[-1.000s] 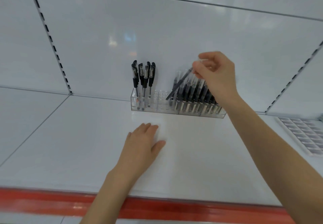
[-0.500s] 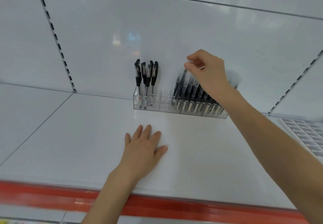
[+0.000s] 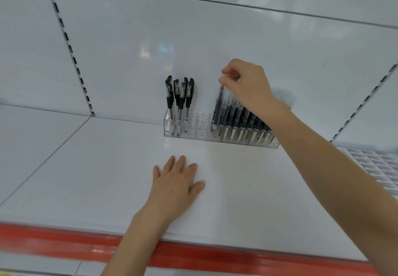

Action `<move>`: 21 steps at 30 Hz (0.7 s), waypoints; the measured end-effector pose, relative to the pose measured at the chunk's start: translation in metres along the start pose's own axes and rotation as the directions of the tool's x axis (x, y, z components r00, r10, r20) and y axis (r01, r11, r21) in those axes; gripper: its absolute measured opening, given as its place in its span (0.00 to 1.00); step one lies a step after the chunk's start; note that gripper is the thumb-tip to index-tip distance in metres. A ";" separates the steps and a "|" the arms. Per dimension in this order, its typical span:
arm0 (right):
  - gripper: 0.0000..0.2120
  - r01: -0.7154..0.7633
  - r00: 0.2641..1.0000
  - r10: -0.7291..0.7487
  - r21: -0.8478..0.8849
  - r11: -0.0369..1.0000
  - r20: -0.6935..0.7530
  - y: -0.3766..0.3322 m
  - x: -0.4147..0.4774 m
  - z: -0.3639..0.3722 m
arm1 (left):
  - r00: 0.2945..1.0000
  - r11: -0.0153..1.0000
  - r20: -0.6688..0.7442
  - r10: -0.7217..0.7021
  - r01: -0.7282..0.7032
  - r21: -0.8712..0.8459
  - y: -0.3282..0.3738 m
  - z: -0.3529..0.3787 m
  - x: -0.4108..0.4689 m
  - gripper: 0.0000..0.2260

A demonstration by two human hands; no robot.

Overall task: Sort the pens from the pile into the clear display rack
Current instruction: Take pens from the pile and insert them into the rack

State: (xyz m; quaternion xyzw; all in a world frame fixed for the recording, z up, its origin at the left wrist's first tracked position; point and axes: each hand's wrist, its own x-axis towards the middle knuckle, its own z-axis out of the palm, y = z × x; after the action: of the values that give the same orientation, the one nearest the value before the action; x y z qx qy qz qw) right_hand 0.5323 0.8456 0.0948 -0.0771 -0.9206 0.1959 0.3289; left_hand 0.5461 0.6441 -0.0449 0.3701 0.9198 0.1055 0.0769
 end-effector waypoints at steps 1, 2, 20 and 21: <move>0.08 -0.003 1.000 0.003 0.005 1.000 -0.008 0.000 -0.001 0.001 | 1.000 1.000 -0.001 0.000 0.000 -0.002 0.000 0.000 0.000 0.23; 0.08 -0.009 1.000 0.009 0.009 1.000 -0.014 0.000 -0.001 0.001 | 1.000 1.000 -0.001 0.000 0.000 -0.003 0.000 0.000 0.000 0.23; 0.08 0.003 0.998 -0.001 -0.027 1.000 0.060 0.001 0.008 -0.009 | 1.000 1.000 -0.005 -0.002 0.002 -0.016 0.001 -0.002 -0.001 0.23; 0.08 -0.015 0.999 0.016 -0.051 0.999 0.029 0.003 0.008 -0.008 | 1.000 1.000 -0.003 -0.003 0.003 -0.016 0.001 -0.002 0.000 0.23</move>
State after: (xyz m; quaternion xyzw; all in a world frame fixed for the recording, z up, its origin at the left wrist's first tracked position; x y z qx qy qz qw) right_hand 0.5307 0.8534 0.1036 -0.0895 -0.9294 0.1763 0.3116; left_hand 0.5468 0.6443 -0.0429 0.3680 0.9195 0.1133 0.0787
